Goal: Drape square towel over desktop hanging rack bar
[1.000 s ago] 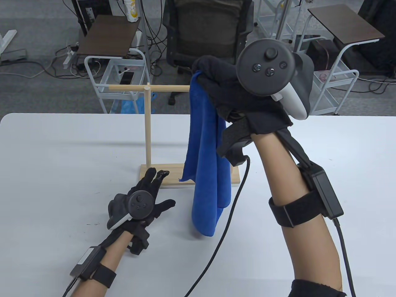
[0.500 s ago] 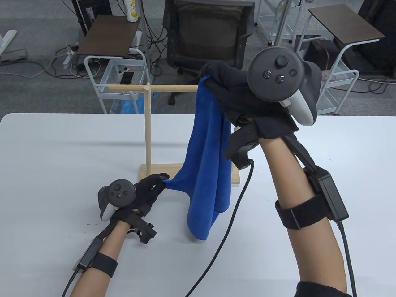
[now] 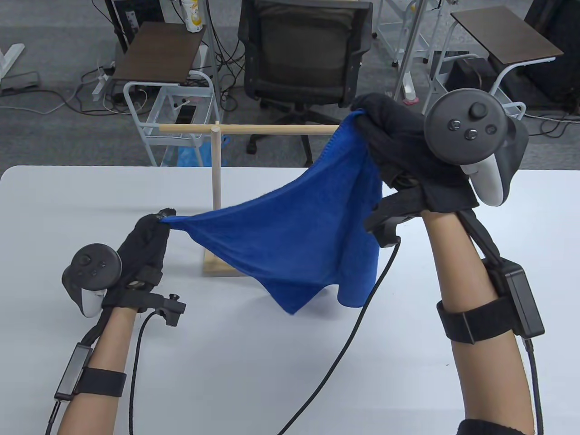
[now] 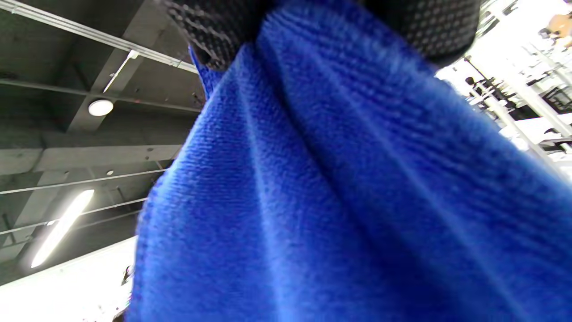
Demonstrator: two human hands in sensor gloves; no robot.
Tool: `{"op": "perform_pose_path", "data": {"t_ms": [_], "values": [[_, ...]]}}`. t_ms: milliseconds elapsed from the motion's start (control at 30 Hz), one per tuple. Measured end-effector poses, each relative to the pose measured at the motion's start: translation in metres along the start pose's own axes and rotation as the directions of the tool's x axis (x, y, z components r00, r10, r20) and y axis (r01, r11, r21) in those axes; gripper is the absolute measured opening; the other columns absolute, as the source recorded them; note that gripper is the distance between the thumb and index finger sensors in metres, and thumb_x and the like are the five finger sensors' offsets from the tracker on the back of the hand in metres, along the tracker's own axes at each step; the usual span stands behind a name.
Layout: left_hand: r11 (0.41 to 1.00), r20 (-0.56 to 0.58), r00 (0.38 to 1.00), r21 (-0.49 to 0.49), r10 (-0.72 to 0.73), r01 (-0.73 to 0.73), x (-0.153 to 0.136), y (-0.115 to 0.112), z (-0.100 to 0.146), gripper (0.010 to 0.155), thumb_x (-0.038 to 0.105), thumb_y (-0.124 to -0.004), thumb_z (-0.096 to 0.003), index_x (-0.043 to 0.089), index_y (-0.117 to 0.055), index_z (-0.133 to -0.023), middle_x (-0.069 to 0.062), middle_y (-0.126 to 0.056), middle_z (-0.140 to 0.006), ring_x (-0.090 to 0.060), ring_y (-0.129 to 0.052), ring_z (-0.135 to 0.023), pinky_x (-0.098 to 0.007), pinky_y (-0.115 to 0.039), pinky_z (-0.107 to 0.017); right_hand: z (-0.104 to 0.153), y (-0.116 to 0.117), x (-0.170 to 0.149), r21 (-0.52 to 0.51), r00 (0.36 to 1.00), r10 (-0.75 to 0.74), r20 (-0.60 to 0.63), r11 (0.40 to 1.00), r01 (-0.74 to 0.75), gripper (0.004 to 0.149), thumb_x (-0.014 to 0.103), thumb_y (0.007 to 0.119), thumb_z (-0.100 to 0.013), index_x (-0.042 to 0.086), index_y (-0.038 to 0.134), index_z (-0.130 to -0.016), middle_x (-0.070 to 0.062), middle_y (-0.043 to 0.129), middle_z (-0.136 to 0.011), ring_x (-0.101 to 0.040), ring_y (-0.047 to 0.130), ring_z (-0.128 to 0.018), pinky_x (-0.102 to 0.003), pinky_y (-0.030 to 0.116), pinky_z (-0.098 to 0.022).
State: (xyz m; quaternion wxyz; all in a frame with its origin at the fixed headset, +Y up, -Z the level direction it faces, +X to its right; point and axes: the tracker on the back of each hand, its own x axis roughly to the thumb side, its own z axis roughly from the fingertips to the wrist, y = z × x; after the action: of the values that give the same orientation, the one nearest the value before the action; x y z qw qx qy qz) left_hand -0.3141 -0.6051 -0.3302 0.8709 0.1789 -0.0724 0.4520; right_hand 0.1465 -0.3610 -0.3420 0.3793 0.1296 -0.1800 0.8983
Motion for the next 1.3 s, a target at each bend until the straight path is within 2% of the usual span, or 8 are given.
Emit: {"op": "perform_pose_path", "data": {"t_ms": [133,300,467,600,800,1067,1300], "values": [[0.996,0.032,0.999,0.085,0.014,-0.016,0.028,0.031,-0.016,0.042,0.045,-0.062,-0.0639,0.029,-0.072,-0.102,-0.001,-0.086,-0.106,-0.022,-0.092,-0.091,-0.057,-0.067,-0.079,0.002,-0.006,-0.023,-0.049,0.999,-0.025,-0.046,0.999,0.023,0.04,0.027,0.07,-0.061,0.015,0.072,-0.099,-0.014,0.09,-0.074,-0.026,0.096,-0.053,-0.046,0.078,-0.047],[0.984,0.087,0.992,0.162,-0.093,0.078,0.071,0.062,-0.041,0.042,0.043,-0.065,-0.0635,0.025,-0.074,-0.1,0.0,-0.094,-0.096,-0.016,-0.098,-0.081,-0.051,-0.072,-0.077,0.001,-0.011,-0.045,-0.097,0.992,-0.093,-0.081,0.992,0.085,0.04,0.028,0.069,-0.061,0.016,0.071,-0.1,-0.013,0.09,-0.076,-0.027,0.096,-0.055,-0.047,0.077,-0.048],[0.973,0.112,0.981,0.184,-0.161,0.139,0.105,0.081,-0.064,0.042,0.041,-0.067,-0.0637,0.022,-0.074,-0.101,-0.001,-0.095,-0.093,-0.014,-0.099,-0.078,-0.048,-0.073,-0.077,-0.002,-0.015,-0.059,-0.118,0.983,-0.152,-0.1,0.983,0.14,0.04,0.028,0.069,-0.062,0.016,0.071,-0.1,-0.013,0.089,-0.077,-0.027,0.096,-0.057,-0.047,0.077,-0.049],[0.964,0.114,0.976,0.216,-0.186,0.158,0.122,0.092,-0.083,0.042,0.038,-0.069,-0.0632,0.021,-0.073,-0.101,0.004,-0.096,-0.089,-0.011,-0.1,-0.075,-0.047,-0.074,-0.076,-0.007,-0.017,-0.068,-0.126,0.974,-0.201,-0.103,0.974,0.187,0.04,0.028,0.069,-0.062,0.016,0.071,-0.1,-0.013,0.089,-0.078,-0.028,0.095,-0.058,-0.048,0.077,-0.049],[0.963,0.099,0.979,0.225,-0.176,0.15,0.133,0.096,-0.109,0.042,0.039,-0.069,-0.0636,0.023,-0.072,-0.102,0.008,-0.094,-0.088,-0.009,-0.097,-0.075,-0.049,-0.072,-0.078,-0.018,-0.016,-0.08,-0.128,0.966,-0.233,-0.113,0.967,0.219,0.041,0.029,0.069,-0.062,0.016,0.07,-0.101,-0.013,0.088,-0.079,-0.028,0.095,-0.059,-0.048,0.076,-0.05],[0.961,0.059,0.983,0.227,-0.176,0.158,0.132,0.086,-0.14,0.042,0.04,-0.068,-0.0644,0.025,-0.07,-0.103,0.01,-0.093,-0.089,-0.009,-0.095,-0.076,-0.05,-0.071,-0.079,-0.035,-0.014,-0.092,-0.122,0.962,-0.243,-0.123,0.966,0.228,0.041,0.029,0.069,-0.062,0.016,0.07,-0.101,-0.013,0.088,-0.08,-0.029,0.095,-0.06,-0.048,0.076,-0.05],[0.942,-0.022,0.965,0.211,-0.262,0.261,0.134,0.08,-0.164,0.042,0.04,-0.068,-0.0645,0.024,-0.071,-0.103,0.009,-0.093,-0.089,-0.009,-0.095,-0.076,-0.05,-0.071,-0.078,-0.054,-0.014,-0.1,-0.114,0.96,-0.239,-0.148,0.968,0.224,0.042,0.03,0.069,-0.062,0.016,0.07,-0.101,-0.014,0.088,-0.08,-0.03,0.095,-0.06,-0.048,0.076,-0.05]]}}
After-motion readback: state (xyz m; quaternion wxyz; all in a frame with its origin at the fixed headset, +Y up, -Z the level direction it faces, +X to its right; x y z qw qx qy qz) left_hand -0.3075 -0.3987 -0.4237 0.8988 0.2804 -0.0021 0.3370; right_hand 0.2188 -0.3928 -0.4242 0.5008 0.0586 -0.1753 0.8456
